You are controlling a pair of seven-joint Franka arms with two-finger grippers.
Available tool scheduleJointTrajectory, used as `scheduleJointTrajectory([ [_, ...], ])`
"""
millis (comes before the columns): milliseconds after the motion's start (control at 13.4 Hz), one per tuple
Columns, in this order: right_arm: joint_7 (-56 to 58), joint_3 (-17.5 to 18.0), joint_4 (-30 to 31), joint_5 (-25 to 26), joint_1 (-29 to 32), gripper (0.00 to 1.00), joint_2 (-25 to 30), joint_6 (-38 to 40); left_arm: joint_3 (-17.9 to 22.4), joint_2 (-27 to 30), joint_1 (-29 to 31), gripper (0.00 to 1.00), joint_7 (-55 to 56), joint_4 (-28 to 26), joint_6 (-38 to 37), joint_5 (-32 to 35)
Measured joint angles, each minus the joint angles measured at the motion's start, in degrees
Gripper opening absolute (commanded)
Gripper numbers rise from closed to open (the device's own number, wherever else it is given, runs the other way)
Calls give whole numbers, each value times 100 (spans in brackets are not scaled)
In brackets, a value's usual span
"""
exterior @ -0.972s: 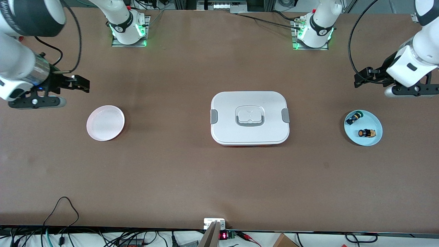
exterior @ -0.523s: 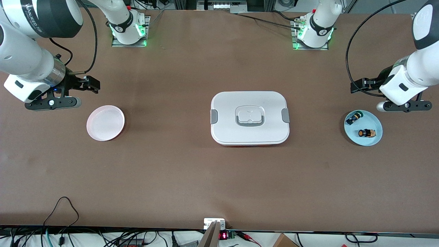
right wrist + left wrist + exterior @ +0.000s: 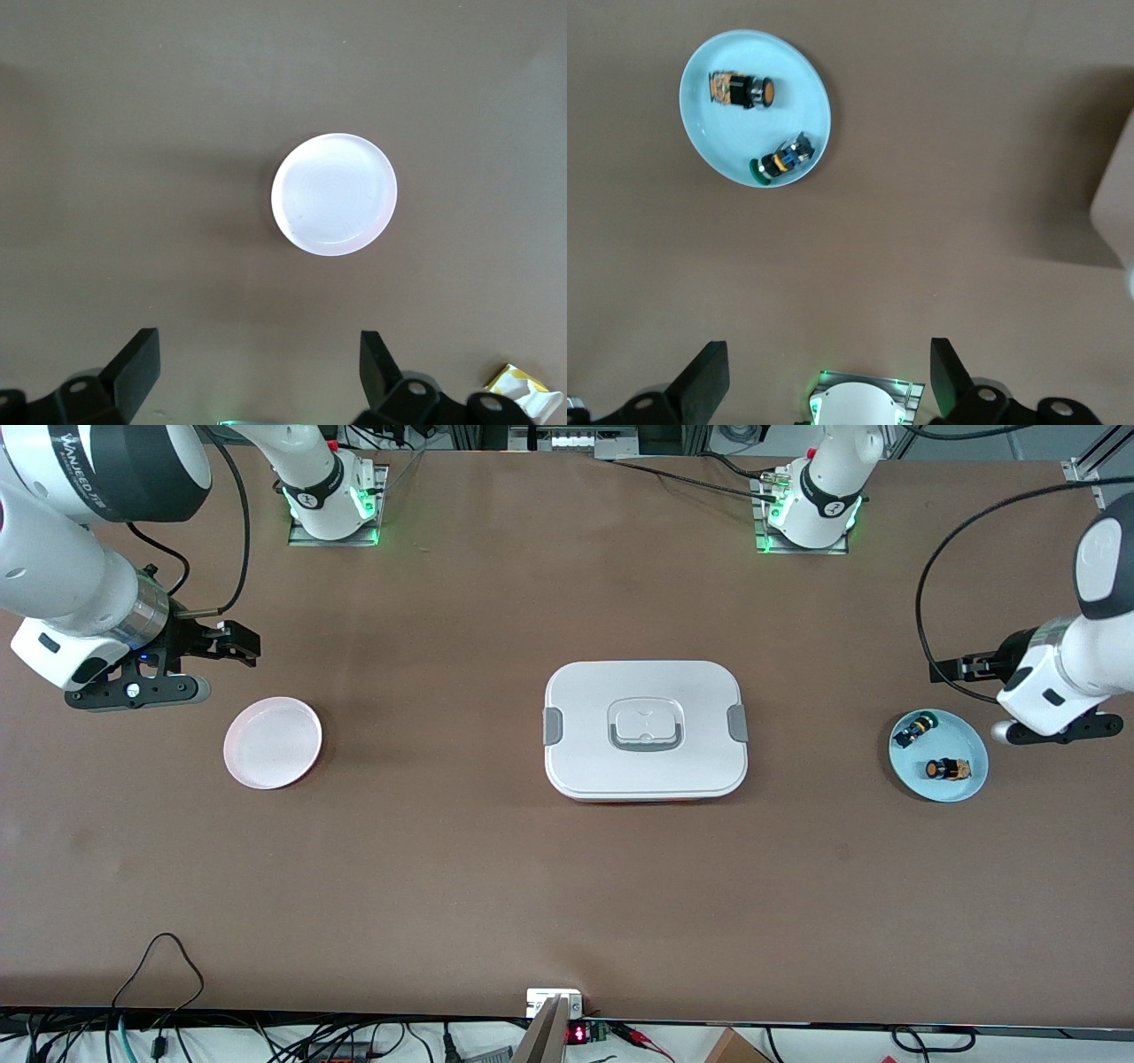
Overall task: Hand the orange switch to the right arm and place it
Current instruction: 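Lower the left gripper toward the orange switch in the blue dish, then close the left gripper on the orange switch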
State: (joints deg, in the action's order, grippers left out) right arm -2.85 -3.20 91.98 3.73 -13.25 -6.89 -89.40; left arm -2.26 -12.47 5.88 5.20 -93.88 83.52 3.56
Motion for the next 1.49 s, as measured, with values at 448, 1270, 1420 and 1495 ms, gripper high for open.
scheduleJointTrajectory([
  [448, 0, -7, -4, -45, 11, 100, -1, -2, 7, -497, 649, 100, -1049, -1239, 2741, 276],
  [1270, 0, -7, -13, -53, 10, 100, -1, -2, -9, -1359, 1377, 100, -2139, -2759, 6745, 282],
  [1420, 0, -7, -14, -53, 10, 100, -1, -2, -13, -1406, 1377, 100, -2139, -2730, 6771, 282],
  [1495, 0, -7, -14, -55, 10, 100, -1, -1, -13, -1406, 1377, 100, -2139, -2708, 6771, 282],
])
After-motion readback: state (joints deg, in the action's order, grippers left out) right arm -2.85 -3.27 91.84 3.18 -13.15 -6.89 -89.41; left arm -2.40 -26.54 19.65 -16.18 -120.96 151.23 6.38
